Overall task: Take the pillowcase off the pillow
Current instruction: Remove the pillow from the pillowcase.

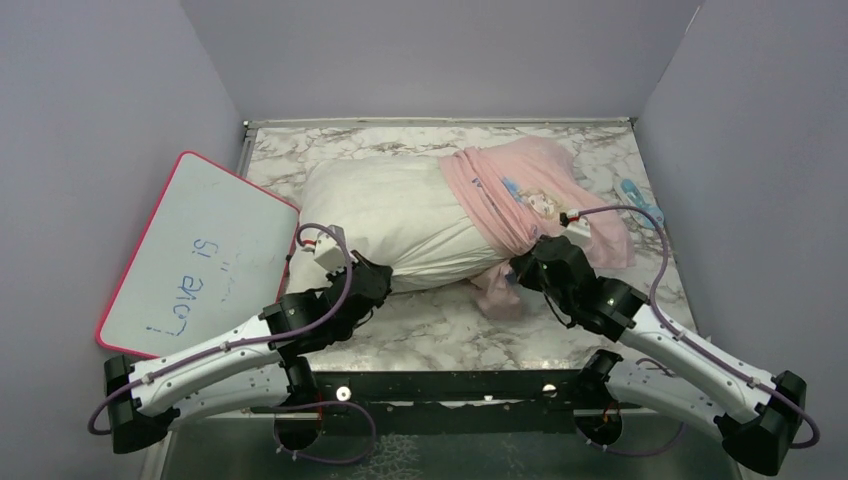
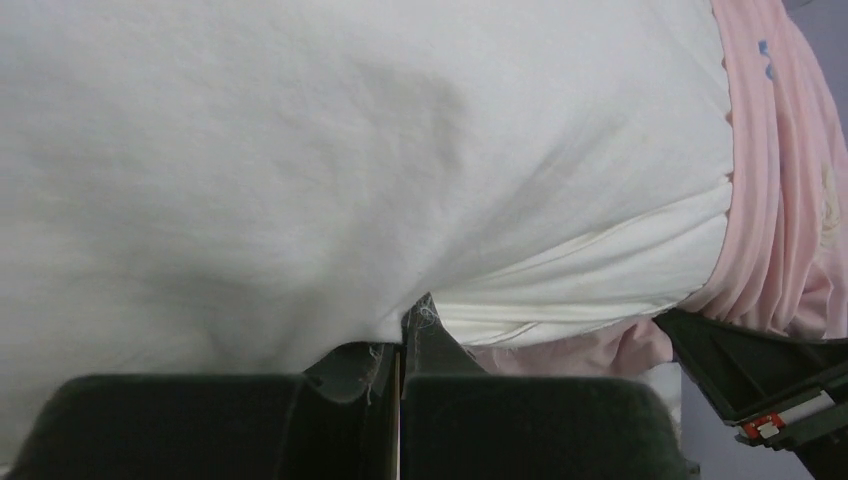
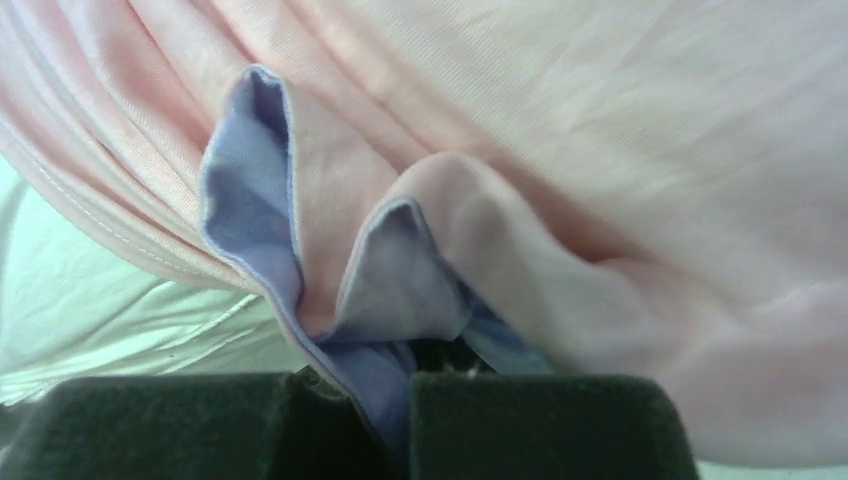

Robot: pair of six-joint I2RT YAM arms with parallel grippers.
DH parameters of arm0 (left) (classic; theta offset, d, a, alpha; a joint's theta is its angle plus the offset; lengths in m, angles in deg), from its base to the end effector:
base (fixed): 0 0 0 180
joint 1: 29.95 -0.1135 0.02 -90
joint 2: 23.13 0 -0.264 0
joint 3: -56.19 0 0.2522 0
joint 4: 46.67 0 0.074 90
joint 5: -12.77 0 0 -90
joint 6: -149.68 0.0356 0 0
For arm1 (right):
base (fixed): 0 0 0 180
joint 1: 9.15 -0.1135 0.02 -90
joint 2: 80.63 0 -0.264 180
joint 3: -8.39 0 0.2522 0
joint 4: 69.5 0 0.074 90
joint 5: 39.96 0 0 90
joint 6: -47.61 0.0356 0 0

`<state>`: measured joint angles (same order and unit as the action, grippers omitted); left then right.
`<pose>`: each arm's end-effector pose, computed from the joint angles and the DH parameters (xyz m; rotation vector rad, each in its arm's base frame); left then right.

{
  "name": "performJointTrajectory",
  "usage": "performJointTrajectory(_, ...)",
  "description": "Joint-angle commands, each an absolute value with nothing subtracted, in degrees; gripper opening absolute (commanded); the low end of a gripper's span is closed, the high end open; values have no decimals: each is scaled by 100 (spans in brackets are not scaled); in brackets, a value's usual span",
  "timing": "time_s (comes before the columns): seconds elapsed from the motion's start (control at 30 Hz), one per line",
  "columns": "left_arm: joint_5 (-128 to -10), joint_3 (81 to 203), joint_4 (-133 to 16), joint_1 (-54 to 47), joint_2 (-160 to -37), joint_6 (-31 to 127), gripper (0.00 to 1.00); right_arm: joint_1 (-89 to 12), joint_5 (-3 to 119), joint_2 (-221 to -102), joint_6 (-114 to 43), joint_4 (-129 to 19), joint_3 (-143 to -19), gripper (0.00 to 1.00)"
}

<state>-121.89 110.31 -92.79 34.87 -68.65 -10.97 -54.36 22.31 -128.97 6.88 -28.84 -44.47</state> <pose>0.0921 -0.1370 0.2791 -0.5144 2.0093 -0.6110 0.1394 0.1169 0.2684 0.3432 2.1242 0.4385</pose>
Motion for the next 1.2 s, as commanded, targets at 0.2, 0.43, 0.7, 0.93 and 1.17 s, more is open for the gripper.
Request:
performJointTrajectory(0.2,-11705,10884,-9314,2762,-6511,352,0,-5125,3272,-12567,-597,-2821,-4662,19)
performJointTrajectory(0.43,-11227,10731,-8937,2763,-6705,553,0,-5125,4587,-12413,-967,-2025,-5360,67)
performJointTrajectory(0.7,-10867,10920,-9266,2762,-7058,755,0,-5125,3462,-12647,-1470,-1341,-7022,82)
performJointTrajectory(0.93,-10963,12025,-9997,2762,-7624,1467,41,-5106,1989,-14808,-1745,-1622,-8306,86)
performJointTrajectory(1.17,-10933,13494,-10057,2762,-7892,2463,82,-4871,2660,-16436,-1909,-1517,-8806,78)
